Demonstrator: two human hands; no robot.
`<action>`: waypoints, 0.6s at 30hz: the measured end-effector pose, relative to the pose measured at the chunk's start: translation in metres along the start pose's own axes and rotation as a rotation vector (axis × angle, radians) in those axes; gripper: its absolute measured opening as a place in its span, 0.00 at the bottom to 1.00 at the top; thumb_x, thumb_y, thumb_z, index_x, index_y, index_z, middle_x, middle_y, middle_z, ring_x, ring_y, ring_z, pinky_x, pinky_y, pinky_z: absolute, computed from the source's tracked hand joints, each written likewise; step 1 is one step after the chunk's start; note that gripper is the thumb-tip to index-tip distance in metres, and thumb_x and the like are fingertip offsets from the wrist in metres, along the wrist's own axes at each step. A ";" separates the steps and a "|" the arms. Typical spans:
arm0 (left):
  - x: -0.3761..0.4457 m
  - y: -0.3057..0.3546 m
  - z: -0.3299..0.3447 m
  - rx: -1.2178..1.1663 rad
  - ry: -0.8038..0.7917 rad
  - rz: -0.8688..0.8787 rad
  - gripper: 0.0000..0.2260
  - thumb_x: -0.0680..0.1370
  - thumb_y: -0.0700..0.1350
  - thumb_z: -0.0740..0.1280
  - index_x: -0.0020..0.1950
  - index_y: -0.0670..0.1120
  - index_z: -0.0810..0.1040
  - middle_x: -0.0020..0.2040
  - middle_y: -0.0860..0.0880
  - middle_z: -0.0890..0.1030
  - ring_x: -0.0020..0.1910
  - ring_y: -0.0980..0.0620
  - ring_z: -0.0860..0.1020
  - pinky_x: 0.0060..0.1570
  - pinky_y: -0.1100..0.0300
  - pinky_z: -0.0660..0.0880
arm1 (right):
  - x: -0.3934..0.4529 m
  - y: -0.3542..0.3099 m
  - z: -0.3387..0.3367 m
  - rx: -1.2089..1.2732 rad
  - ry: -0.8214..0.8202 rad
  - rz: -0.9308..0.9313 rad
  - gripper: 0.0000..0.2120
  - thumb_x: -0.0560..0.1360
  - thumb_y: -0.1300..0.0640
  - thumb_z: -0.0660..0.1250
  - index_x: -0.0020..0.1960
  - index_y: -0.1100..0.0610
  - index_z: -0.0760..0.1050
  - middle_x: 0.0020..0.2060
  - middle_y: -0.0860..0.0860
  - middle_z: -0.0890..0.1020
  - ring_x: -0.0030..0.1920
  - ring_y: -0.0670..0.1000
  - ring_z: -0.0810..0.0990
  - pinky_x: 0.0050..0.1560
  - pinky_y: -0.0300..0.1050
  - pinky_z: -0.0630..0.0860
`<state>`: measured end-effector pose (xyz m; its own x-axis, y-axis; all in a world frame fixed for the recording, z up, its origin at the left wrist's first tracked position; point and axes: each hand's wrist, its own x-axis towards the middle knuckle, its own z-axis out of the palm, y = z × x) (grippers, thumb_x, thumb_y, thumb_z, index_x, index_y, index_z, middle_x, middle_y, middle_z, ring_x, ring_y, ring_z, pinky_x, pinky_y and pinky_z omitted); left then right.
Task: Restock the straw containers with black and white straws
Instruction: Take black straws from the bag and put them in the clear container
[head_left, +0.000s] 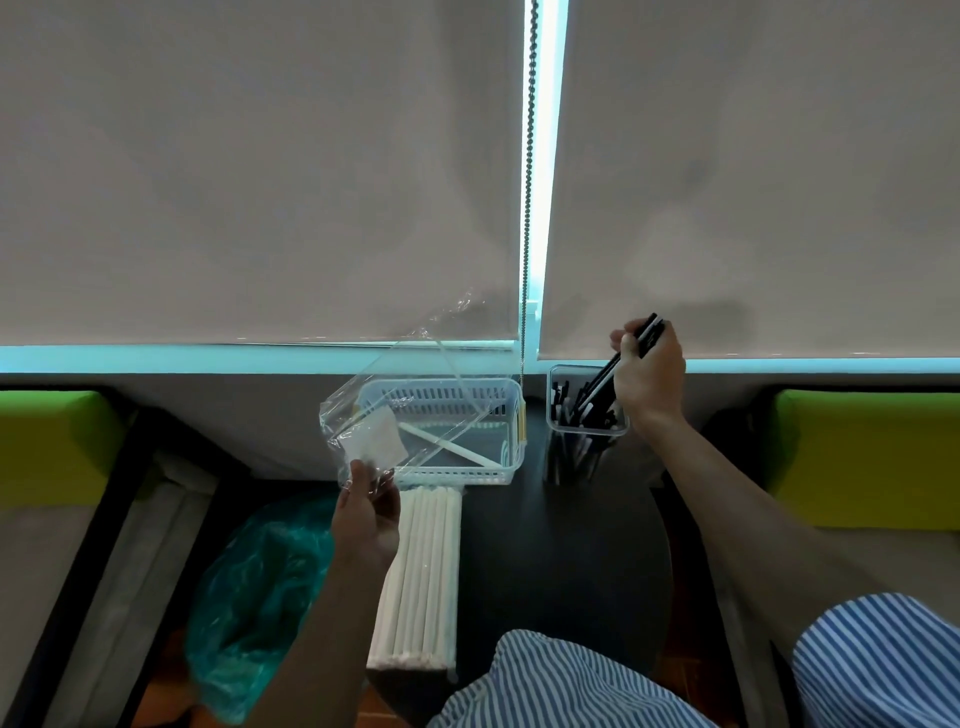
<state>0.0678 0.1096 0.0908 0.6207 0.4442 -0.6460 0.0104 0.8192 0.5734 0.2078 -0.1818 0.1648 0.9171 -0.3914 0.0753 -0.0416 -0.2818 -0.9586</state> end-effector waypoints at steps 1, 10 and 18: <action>0.000 0.000 0.001 0.001 0.000 -0.001 0.04 0.81 0.46 0.68 0.46 0.49 0.78 0.34 0.55 0.85 0.30 0.61 0.82 0.29 0.68 0.78 | 0.000 0.003 0.001 -0.021 -0.024 -0.002 0.05 0.81 0.62 0.60 0.51 0.52 0.71 0.47 0.50 0.84 0.51 0.49 0.84 0.56 0.49 0.79; 0.000 -0.004 0.005 0.029 -0.008 -0.002 0.03 0.81 0.45 0.67 0.47 0.48 0.78 0.41 0.53 0.83 0.30 0.60 0.82 0.29 0.67 0.78 | -0.010 0.021 0.019 -0.266 -0.256 -0.068 0.04 0.80 0.61 0.65 0.50 0.61 0.78 0.43 0.53 0.82 0.44 0.53 0.79 0.44 0.40 0.73; -0.012 -0.008 0.012 0.049 -0.006 -0.024 0.04 0.81 0.44 0.67 0.47 0.45 0.78 0.38 0.50 0.83 0.27 0.58 0.81 0.26 0.66 0.77 | -0.017 0.030 0.024 -0.429 -0.340 -0.166 0.06 0.75 0.62 0.71 0.51 0.62 0.78 0.40 0.57 0.82 0.44 0.61 0.80 0.48 0.51 0.75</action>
<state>0.0699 0.0938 0.1001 0.6245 0.4226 -0.6568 0.0636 0.8107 0.5820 0.2004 -0.1620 0.1281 0.9981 -0.0281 0.0548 0.0215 -0.6738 -0.7386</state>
